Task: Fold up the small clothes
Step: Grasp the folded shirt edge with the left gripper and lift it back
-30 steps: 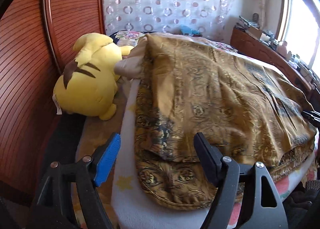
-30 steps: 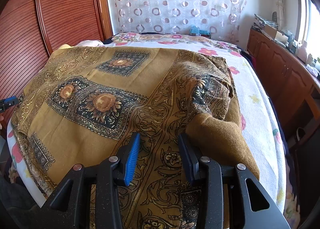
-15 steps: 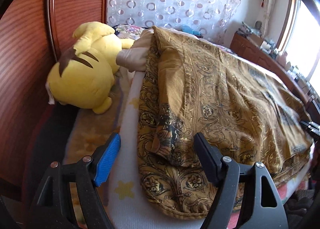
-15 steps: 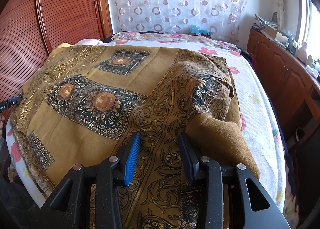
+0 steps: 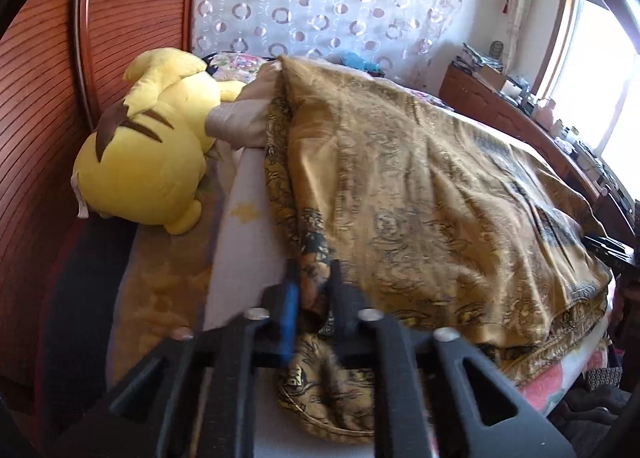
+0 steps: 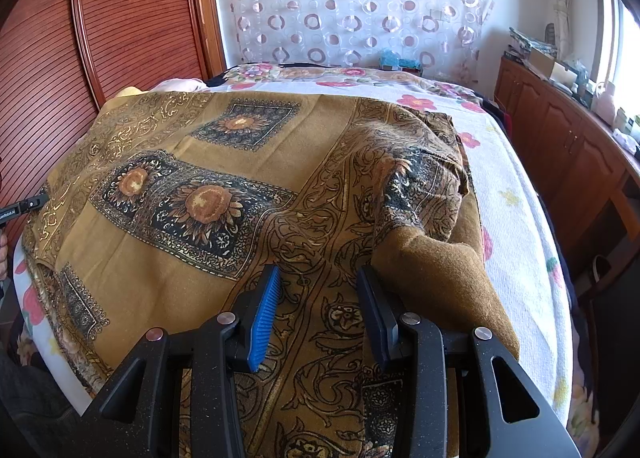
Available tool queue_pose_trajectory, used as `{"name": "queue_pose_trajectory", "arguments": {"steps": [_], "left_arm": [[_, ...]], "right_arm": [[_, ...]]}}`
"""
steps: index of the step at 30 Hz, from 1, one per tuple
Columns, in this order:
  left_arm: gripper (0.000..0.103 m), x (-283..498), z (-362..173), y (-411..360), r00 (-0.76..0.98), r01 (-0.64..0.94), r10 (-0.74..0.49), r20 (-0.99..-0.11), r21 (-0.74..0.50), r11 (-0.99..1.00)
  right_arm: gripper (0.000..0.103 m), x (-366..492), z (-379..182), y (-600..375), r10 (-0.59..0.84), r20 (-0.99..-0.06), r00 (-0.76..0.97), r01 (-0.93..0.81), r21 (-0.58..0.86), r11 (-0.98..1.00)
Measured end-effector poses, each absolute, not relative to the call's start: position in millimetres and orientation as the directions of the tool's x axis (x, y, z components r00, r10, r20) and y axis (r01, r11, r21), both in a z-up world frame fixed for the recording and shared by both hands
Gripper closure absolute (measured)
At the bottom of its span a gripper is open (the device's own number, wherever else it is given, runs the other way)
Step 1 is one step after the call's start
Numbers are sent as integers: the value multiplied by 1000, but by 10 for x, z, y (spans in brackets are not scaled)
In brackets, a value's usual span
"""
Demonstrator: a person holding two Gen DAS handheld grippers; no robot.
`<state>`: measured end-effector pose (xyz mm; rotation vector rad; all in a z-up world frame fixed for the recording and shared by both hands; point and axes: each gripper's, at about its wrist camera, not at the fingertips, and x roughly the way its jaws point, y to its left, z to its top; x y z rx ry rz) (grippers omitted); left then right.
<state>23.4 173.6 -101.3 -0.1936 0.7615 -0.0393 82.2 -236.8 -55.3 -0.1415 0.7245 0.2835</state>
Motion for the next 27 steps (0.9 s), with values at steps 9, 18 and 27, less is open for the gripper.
{"name": "queue_pose_trajectory", "arguments": {"steps": [9, 18, 27], "left_arm": [[95, 179, -264, 1111, 819, 148, -226, -528, -187, 971], [96, 627, 195, 217, 782, 371, -413, -467, -184, 910], [95, 935, 466, -548, 714, 500, -525, -464, -188, 845]], "right_arm": [[62, 824, -559, -2371, 208, -670, 712, -306, -30, 952], [62, 744, -475, -2521, 224, -637, 738, -296, -7, 955], [62, 533, -264, -2746, 205, -590, 781, -258, -5, 966]]}}
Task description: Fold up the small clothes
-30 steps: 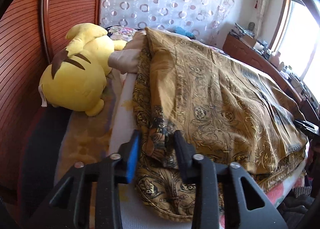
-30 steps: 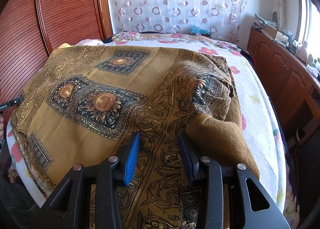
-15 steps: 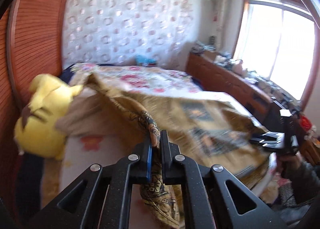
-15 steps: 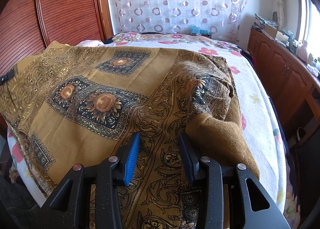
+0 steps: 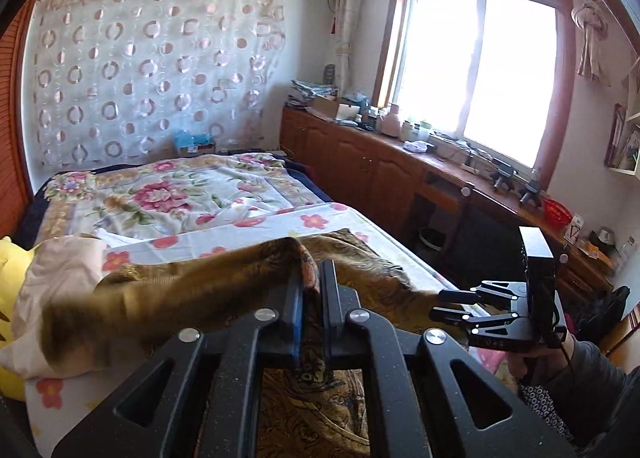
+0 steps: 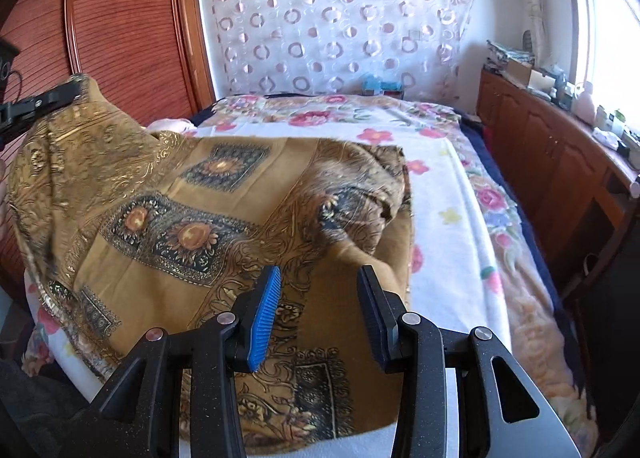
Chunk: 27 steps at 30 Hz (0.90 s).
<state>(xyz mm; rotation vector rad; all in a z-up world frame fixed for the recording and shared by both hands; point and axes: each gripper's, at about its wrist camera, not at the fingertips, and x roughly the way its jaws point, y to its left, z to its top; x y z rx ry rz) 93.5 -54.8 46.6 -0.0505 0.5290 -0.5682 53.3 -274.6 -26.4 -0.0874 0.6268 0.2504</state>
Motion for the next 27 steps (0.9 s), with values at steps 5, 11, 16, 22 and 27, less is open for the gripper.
{"name": "queue_pose_trajectory", "arguments": {"steps": [5, 11, 16, 22, 27], "left_arm": [[63, 843, 352, -619, 717, 498, -503, -483, -152, 854], [30, 756, 131, -411, 723, 442, -449, -525, -148, 885], [24, 693, -47, -143, 746, 363, -384, -543, -151, 919], [24, 718, -239, 20, 742, 307, -334, -582, -149, 940], [24, 742, -331, 136, 741, 271, -309, -596, -156, 950]], "right_arm": [[62, 487, -261, -2660, 222, -583, 782, -276, -3, 961], [62, 505, -269, -2508, 254, -584, 771, -315, -3, 949], [59, 640, -298, -2319, 293, -598, 746, -367, -3, 930], [58, 855, -366, -1997, 313, -630, 710, -437, -47, 898], [58, 1082, -421, -1762, 321, -657, 682, -477, -68, 876]]}}
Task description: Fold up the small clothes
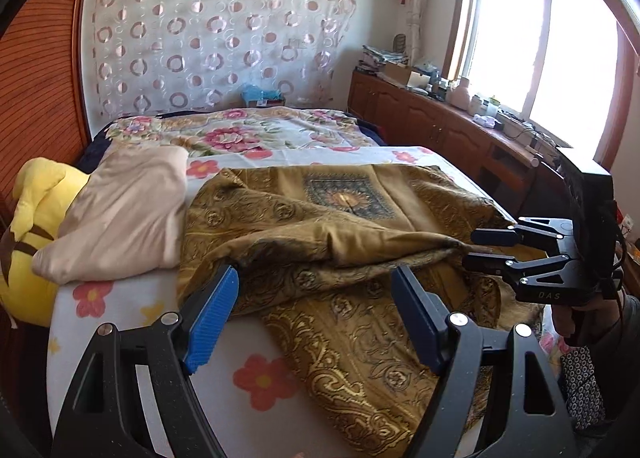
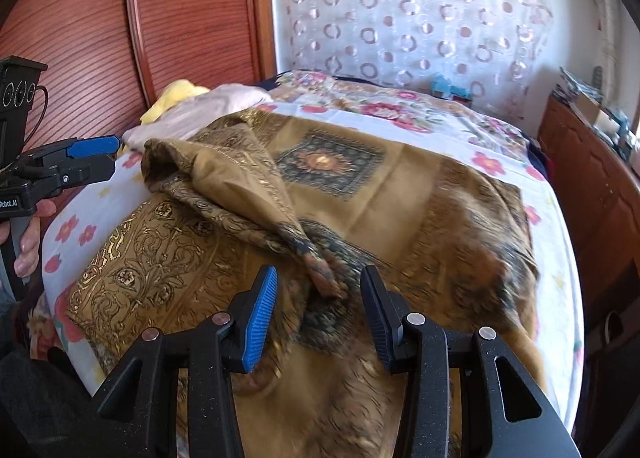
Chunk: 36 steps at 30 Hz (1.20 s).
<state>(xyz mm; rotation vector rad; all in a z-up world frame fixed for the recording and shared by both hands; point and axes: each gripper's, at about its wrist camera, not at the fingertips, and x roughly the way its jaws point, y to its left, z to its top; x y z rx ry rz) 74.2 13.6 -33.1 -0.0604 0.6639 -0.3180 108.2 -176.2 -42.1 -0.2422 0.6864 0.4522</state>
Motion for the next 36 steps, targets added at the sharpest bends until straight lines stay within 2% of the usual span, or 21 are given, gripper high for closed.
{"name": "queue_pose_trajectory", "arguments": {"steps": [11, 18, 20, 21, 22, 27, 36], "left_arm": [[24, 713, -381, 224, 744, 249, -294, -600, -160, 955], [24, 704, -389, 239, 746, 245, -288, -600, -154, 957], [24, 685, -398, 256, 749, 242, -286, -598, -154, 958], [24, 682, -398, 267, 749, 240, -286, -597, -156, 958], [24, 683, -396, 277, 751, 238, -286, -596, -159, 958], [24, 672, -364, 287, 761, 233, -283, -584, -161, 959], [24, 590, -279, 244, 778, 250, -299, -553, -164, 954]], "right_arm": [[58, 1481, -580, -1393, 255, -727, 638, -511, -152, 846], [58, 1553, -570, -1247, 253, -722, 644, -523, -173, 834], [74, 1523, -563, -1221, 270, -722, 637, -541, -169, 824], [90, 1486, -568, -1221, 285, -726, 626, -559, -163, 813], [97, 1467, -584, -1191, 289, -730, 619, -577, -174, 798], [98, 1377, -549, -1202, 310, -696, 648, -581, -188, 791], [99, 1009, -200, -1679, 394, -578, 715, -539, -97, 837]]}}
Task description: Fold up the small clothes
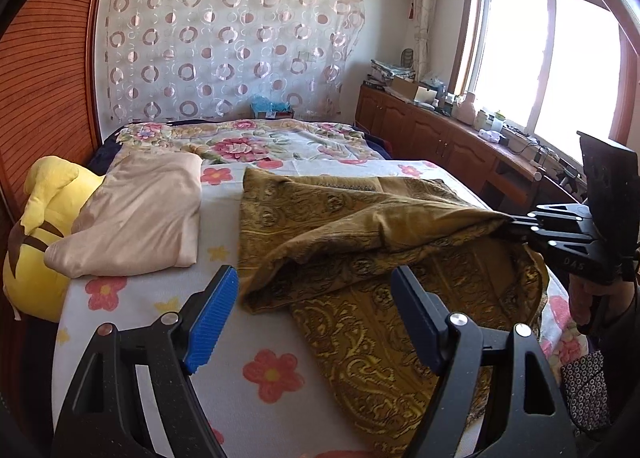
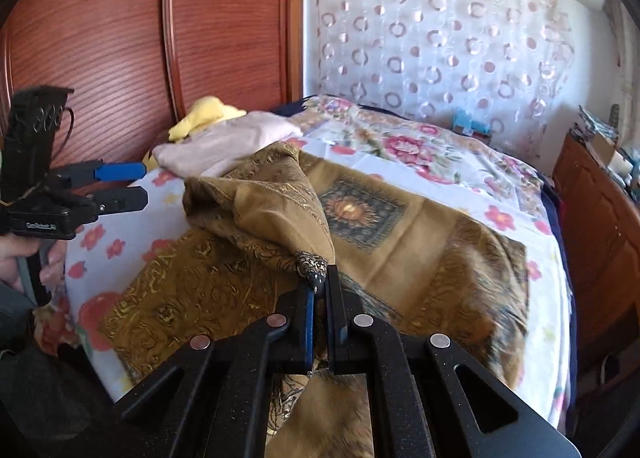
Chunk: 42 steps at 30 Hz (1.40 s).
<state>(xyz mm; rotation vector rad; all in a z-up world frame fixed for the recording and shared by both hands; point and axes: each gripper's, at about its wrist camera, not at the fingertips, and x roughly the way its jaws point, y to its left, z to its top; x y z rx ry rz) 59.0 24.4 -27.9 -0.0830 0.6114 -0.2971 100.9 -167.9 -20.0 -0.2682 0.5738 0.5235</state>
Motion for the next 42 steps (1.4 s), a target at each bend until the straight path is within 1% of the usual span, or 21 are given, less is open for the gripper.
{"name": "queue_pose_trajectory", "arguments": {"steps": [6, 10, 14, 16, 18, 22, 23, 27, 29, 33, 36, 38, 40, 42], "left_arm": [[24, 597, -274, 107, 770, 281, -322, -550, -161, 946], [24, 611, -295, 7, 761, 303, -340, -553, -161, 939], [24, 613, -317, -81, 748, 321, -358, -559, -169, 932], [24, 603, -309, -126, 744, 329, -370, -556, -176, 928], [24, 596, -313, -171, 741, 337, -369, -560, -166, 927], [24, 573, -322, -213, 743, 340, -361, -563, -146, 929], [24, 574, -326, -209, 743, 339, -360, -564, -145, 929], [24, 567, -344, -197, 742, 335, -358, -567, -149, 930], [24, 567, -344, -198, 743, 334, -356, -566, -147, 931], [24, 566, -358, -200, 748, 329, -351, -564, -146, 933], [24, 569, -371, -193, 749, 324, -347, -565, -144, 935], [24, 556, -366, -190, 752, 322, -343, -563, -140, 936], [24, 547, -358, -179, 755, 320, -340, -560, -137, 938], [24, 545, -359, -170, 758, 315, -332, -562, -131, 940]], "right_arm": [[99, 745, -177, -2096, 349, -550, 759, -463, -81, 882], [99, 587, -235, -2335, 295, -553, 779, -397, -72, 915], [99, 485, -307, -2497, 253, -559, 790, -329, -38, 944], [99, 437, -341, -2555, 254, -554, 793, -306, -2, 952], [99, 437, -445, -2550, 256, -570, 781, -294, 27, 955], [99, 527, -585, -2523, 225, -616, 755, -270, 21, 963], [95, 523, -588, -2515, 224, -620, 752, -269, 22, 963], [93, 487, -507, -2477, 206, -620, 757, -266, -6, 964], [88, 430, -467, -2493, 176, -618, 766, -249, -33, 968], [85, 269, -291, -2470, 161, -572, 805, -242, -67, 968], [75, 166, -179, -2356, 181, -536, 825, -263, -80, 962], [64, 167, -134, -2239, 209, -518, 829, -296, -91, 951], [60, 218, -121, -2121, 235, -514, 825, -330, -99, 939], [60, 332, -142, -2006, 267, -523, 810, -369, -99, 924]]}}
